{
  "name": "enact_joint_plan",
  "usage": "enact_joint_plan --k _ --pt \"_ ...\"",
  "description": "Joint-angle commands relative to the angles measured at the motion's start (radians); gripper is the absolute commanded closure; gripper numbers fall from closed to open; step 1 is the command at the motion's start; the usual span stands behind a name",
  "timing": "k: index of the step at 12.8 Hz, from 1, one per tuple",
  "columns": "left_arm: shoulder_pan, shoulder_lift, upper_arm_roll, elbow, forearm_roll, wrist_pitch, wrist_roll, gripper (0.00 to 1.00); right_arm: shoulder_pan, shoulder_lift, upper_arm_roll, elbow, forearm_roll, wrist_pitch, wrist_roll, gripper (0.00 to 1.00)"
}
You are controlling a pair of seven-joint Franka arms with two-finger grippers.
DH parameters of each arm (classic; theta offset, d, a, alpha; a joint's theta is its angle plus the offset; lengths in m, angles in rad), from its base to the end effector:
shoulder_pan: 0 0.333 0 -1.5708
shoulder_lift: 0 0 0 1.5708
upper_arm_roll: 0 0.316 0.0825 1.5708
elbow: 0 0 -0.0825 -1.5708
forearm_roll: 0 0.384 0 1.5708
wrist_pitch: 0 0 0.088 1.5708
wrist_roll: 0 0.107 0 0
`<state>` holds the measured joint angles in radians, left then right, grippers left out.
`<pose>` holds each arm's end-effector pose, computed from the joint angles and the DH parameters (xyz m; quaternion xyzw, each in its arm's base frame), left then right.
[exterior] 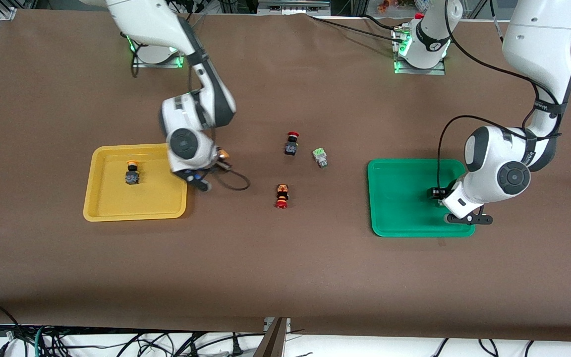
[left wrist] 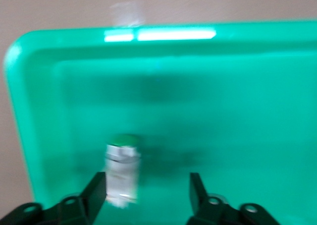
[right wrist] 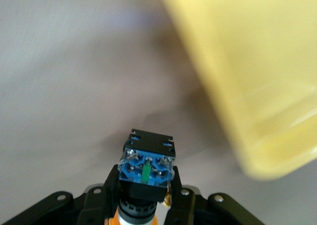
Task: Place green and yellow buttons in trays
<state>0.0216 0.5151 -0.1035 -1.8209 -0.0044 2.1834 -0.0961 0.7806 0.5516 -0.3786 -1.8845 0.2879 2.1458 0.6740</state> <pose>0.6307 -0.0480 0.2433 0.9967 0.0132 -0.0771 0.0208 0.5505 0.2557 0.2129 0.9699 -0.2126 -0.1066 0.0517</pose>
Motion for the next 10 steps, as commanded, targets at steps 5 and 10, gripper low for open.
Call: enact_joint_plan --k 5,10 --pt "-0.103 0.100 -0.277 0.150 0.010 -0.004 -0.702 0.00 -0.010 -0.010 -0.194 -0.011 -0.009 -0.075 -0.404 0.56" --pt "-0.172 0.177 -0.416 0.105 0.269 0.067 -1.101 0.00 -0.021 -0.114 -0.213 0.025 -0.004 -0.119 -0.401 0.01"
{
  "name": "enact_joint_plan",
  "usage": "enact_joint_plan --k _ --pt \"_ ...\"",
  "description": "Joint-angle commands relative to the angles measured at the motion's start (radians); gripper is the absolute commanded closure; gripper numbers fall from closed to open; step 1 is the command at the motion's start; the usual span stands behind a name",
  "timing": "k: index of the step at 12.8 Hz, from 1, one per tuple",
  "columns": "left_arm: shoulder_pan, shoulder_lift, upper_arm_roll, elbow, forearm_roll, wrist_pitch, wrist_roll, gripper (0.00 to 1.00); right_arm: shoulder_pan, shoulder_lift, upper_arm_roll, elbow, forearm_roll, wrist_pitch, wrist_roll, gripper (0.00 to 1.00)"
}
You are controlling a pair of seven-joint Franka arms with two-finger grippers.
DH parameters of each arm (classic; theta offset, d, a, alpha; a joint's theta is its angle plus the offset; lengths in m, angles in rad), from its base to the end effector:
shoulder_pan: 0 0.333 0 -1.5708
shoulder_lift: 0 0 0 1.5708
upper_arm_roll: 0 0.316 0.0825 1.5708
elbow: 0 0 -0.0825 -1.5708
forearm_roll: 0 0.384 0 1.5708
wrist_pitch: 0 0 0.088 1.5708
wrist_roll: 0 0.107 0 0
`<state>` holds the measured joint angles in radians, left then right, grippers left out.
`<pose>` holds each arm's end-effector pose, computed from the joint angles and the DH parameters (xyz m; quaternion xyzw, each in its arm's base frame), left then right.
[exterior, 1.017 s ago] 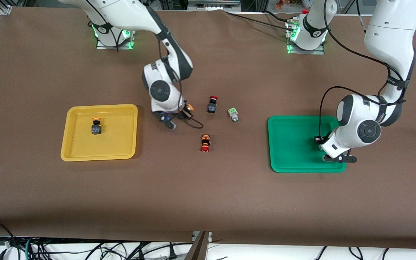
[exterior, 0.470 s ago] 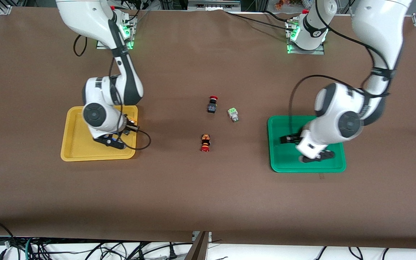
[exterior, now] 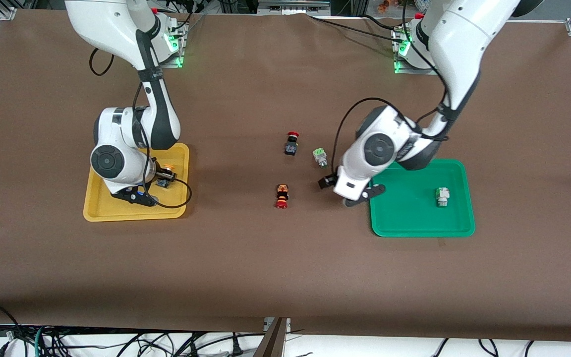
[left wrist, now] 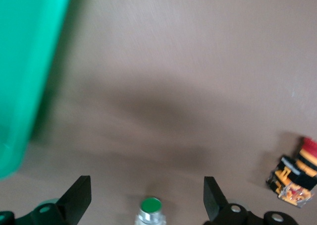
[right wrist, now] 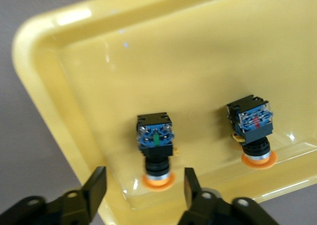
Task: Place green and yellow buttons in trays
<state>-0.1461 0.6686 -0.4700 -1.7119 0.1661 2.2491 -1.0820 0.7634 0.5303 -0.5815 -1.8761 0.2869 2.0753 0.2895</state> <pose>0.5632 -0.3555 0.2307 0.9727 0.2162 -0.0779 0.0335 0.5912 0.1403 0.2503 0.9857 -0.1221 -0.1031 0.0528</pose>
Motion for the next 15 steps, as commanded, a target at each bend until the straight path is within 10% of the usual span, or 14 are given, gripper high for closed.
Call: enact_joint_plan --k 1,7,10,15 --pt "-0.007 0.028 -0.070 -0.026 0.142 0.006 -0.192 0.00 -0.003 -0.113 -0.012 0.061 -0.003 -0.090 -0.013 0.01" --pt "-0.009 0.029 -0.108 -0.155 0.273 0.087 -0.354 0.00 -0.001 -0.228 -0.018 0.322 -0.028 -0.415 0.019 0.01" --pt "-0.007 0.029 -0.136 -0.155 0.277 0.089 -0.406 0.92 -0.001 -0.332 -0.015 0.321 -0.115 -0.484 -0.006 0.01" --pt "0.013 0.017 -0.142 -0.152 0.277 0.075 -0.363 1.00 -0.122 -0.482 0.093 0.255 -0.201 -0.528 -0.046 0.01"
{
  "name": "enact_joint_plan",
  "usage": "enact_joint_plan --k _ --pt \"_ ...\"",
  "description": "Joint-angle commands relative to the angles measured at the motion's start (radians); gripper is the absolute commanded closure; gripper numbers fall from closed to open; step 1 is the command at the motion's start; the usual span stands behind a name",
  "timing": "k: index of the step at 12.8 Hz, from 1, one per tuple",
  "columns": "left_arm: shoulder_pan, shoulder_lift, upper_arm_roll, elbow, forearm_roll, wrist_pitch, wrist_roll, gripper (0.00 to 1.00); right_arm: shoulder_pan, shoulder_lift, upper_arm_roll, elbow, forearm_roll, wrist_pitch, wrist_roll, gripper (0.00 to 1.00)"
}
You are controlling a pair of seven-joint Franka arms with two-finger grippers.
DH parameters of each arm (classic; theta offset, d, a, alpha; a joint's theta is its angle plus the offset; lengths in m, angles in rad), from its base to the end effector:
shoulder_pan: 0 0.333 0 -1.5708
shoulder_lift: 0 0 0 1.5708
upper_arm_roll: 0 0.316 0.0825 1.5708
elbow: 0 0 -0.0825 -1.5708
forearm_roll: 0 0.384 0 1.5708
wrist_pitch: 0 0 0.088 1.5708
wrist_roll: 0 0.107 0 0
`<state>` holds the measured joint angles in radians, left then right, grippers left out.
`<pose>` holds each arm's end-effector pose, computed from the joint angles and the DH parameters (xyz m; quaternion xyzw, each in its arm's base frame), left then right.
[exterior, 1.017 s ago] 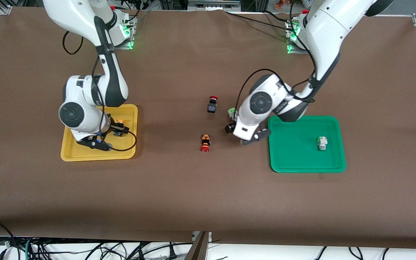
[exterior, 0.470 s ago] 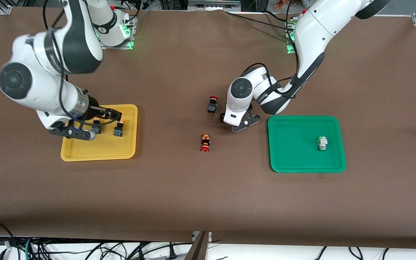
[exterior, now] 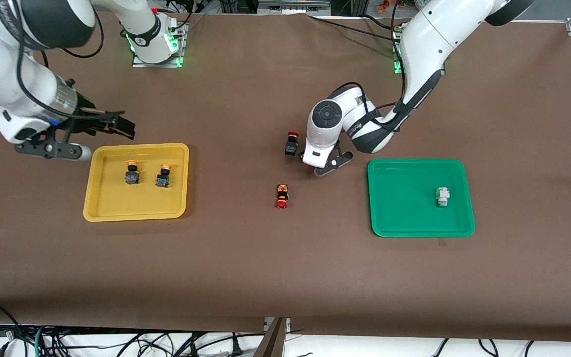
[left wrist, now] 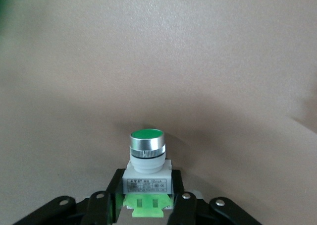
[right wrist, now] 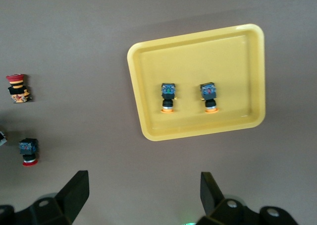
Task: Place green and yellow buttons in trays
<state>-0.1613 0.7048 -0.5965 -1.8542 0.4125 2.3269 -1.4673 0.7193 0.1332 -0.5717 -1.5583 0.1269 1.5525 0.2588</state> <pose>0.4735 -0.4136 0.1862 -0.9665 -0.2495 0.0582 0.0124 0.5713 0.1181 0.5643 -0.9962 0.0581 0.0631 0.0150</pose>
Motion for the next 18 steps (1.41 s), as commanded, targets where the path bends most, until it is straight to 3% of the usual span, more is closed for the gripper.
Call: enact_joint_plan --k 1,2,4,6,7,10,13,14,15,16,18 --pt "0.043 -0.040 -0.016 -0.001 0.031 -0.029 0.094 1.00 -0.124 -0.110 0.123 -0.084 -0.050 -0.003 -0.032 0.00" --pt "0.081 -0.066 -0.016 0.007 0.025 -0.081 0.196 1.00 -0.182 -0.124 0.175 -0.095 -0.056 -0.003 -0.045 0.00" --pt "0.127 -0.106 -0.002 0.051 -0.001 -0.197 0.454 1.00 -0.344 -0.116 0.336 -0.097 -0.072 0.006 -0.064 0.00" --pt "0.143 -0.131 0.081 0.070 -0.029 -0.251 0.688 1.00 -0.508 -0.110 0.511 -0.095 -0.105 0.014 -0.070 0.00" --pt "0.144 -0.139 0.131 0.070 -0.050 -0.250 0.791 1.00 -0.555 -0.116 0.556 -0.097 -0.105 0.011 -0.072 0.00" --pt "0.146 -0.130 0.256 0.053 -0.063 -0.204 0.965 1.00 -0.567 -0.116 0.566 -0.080 -0.105 0.009 -0.108 0.00" --pt "0.146 -0.113 0.322 -0.019 -0.073 -0.068 0.993 1.00 -0.567 -0.101 0.564 -0.052 -0.104 0.004 -0.116 0.00" --pt "0.147 -0.108 0.328 -0.013 -0.075 -0.067 0.986 0.79 -0.569 -0.080 0.564 -0.021 -0.107 -0.002 -0.115 0.00" --pt "0.154 -0.117 0.328 -0.007 -0.098 -0.080 0.983 0.05 -0.566 -0.070 0.564 -0.002 -0.110 -0.008 -0.112 0.00" --pt "0.154 -0.151 0.330 0.000 -0.138 -0.101 0.984 0.00 -0.564 -0.070 0.566 0.003 -0.122 -0.014 -0.112 0.00" --pt "0.154 -0.235 0.328 0.070 -0.187 -0.217 0.981 0.00 -0.563 -0.070 0.566 0.009 -0.128 -0.017 -0.113 0.01"
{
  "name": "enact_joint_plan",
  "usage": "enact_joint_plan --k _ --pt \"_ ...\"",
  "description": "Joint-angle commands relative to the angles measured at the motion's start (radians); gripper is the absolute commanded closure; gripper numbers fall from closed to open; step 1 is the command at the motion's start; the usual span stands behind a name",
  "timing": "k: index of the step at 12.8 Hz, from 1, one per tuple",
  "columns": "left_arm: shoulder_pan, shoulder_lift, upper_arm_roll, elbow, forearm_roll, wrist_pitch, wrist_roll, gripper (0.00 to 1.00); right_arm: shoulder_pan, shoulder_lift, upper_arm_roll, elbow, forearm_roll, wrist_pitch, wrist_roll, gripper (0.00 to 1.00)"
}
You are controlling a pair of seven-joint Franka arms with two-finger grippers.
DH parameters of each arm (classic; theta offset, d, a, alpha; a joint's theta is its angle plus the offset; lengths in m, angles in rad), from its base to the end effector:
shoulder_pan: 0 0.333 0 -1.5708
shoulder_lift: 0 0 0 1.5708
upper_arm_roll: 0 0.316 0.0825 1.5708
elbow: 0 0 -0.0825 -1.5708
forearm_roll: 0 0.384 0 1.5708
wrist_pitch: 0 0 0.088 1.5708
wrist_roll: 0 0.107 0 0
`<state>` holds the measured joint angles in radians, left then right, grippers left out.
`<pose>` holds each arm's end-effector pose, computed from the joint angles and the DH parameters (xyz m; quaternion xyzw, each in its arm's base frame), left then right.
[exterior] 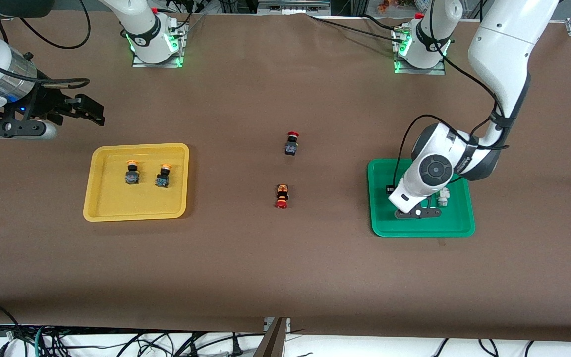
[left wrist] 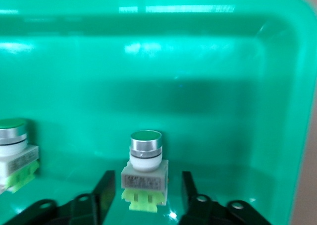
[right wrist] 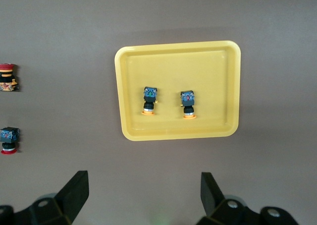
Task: Place green and yellow buttons in trays
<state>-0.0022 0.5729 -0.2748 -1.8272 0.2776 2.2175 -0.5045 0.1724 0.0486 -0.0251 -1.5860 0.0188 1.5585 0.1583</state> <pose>0.6117 -0.1549 0.2168 -0.9961 -0.0363 0.0588 0.0551 0.5594 0.0854 0.5891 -0.9992 0.0057 0.0389 0.0029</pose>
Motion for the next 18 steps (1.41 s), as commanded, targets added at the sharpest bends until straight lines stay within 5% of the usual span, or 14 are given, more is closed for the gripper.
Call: enact_joint_plan --k 1,6,7,10,18 --pt "-0.002 -0.137 0.006 0.102 -0.076 -0.189 0.021 0.00 -0.016 0.014 0.020 0.037 -0.020 -0.029 -0.010 0.00" --pt "0.062 -0.266 0.012 0.380 -0.130 -0.572 0.047 0.00 -0.016 0.014 0.020 0.037 -0.020 -0.031 -0.013 0.00" --pt "0.064 -0.296 0.067 0.423 -0.187 -0.664 0.125 0.00 -0.016 0.013 0.020 0.038 -0.020 -0.029 -0.013 0.00" --pt "0.064 -0.363 0.179 0.434 -0.258 -0.726 0.295 0.00 -0.014 0.014 0.020 0.038 -0.020 -0.029 -0.011 0.00" --pt "0.054 -0.367 0.181 0.439 -0.278 -0.771 0.333 0.00 -0.016 0.014 0.020 0.037 -0.020 -0.029 -0.017 0.00"
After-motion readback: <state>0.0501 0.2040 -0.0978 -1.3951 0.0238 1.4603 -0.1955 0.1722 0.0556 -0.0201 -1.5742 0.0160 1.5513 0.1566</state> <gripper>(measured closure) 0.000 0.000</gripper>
